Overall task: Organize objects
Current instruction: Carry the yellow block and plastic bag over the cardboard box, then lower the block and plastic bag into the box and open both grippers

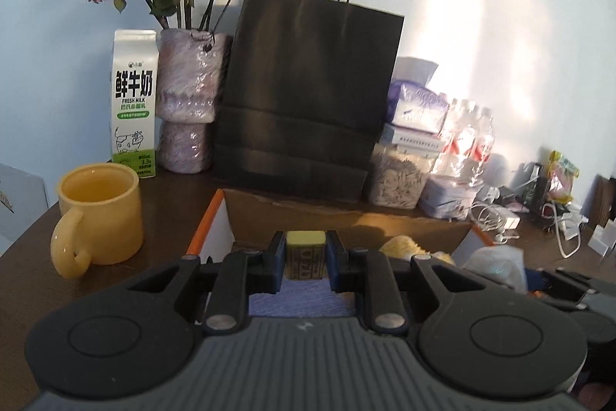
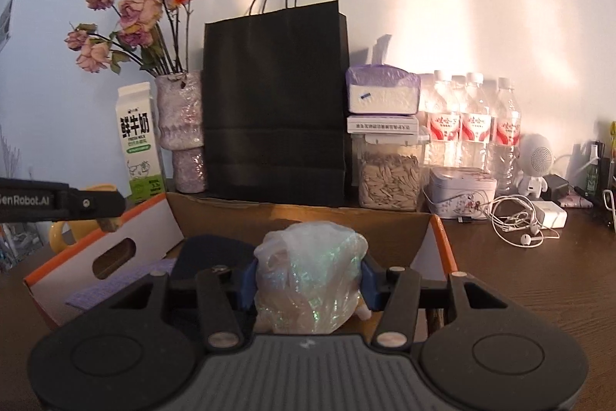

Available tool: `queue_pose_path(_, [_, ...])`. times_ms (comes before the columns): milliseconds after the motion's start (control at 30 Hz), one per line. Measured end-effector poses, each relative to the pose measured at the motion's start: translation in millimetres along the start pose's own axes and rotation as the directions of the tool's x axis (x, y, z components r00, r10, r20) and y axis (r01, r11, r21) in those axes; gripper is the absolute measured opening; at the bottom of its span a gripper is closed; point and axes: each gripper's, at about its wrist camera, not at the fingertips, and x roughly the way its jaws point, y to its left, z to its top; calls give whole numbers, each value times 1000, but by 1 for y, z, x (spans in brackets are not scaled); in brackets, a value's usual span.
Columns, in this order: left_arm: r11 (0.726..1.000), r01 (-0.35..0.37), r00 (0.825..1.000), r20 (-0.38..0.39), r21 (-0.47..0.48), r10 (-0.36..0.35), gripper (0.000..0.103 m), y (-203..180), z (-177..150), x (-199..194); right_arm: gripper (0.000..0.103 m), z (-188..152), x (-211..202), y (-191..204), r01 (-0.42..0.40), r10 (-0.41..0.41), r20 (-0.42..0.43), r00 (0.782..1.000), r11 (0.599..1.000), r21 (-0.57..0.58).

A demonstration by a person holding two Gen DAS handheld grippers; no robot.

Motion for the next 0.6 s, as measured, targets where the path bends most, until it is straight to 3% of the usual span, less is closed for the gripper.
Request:
queue_pose_path(133, [1000,-6,1000,-21,9,6,22,-1,-4,4,52,-2,1,-3,12,-12,-6,1000,1000,4])
queue_pose_path(167, [1000,-6,1000,-27,11,6,23,-2,-5,5,55,-3,1,-3,14,-14,-10,1000,1000,5])
queue_pose_path(200, [1000,-9,1000,-30,11,9,31,-2,-5,4,64,-3,2,-4,19,-19,-16,1000,1000,5])
queue_pose_path(233, [1000,-11,1000,-28,12,12,51,-2,-5,4,76,-5,2,-3,19,-19,-23,1000,1000,5])
queue_pose_path(267, [1000,-18,1000,-23,13,19,65,-3,-6,3,82,-5,2,-3,16,-16,-28,999,1000,3])
queue_pose_path(300, [999,-34,999,-14,15,35,92,-4,-6,2,94,-6,2,-2,15,-15,-29,999,1000,-1])
queue_pose_path(333, [998,-55,998,2,17,55,103,-5,-6,-1,103,-6,1,-1,18,-18,-29,999,1000,-7])
queue_pose_path(400, [997,-74,997,30,31,73,103,-7,-5,-4,103,-7,0,2,27,-27,-26,999,999,-20])
queue_pose_path(600, [997,-64,998,6,34,64,103,-9,-6,-1,103,-8,-1,2,23,-24,-27,999,1000,-18])
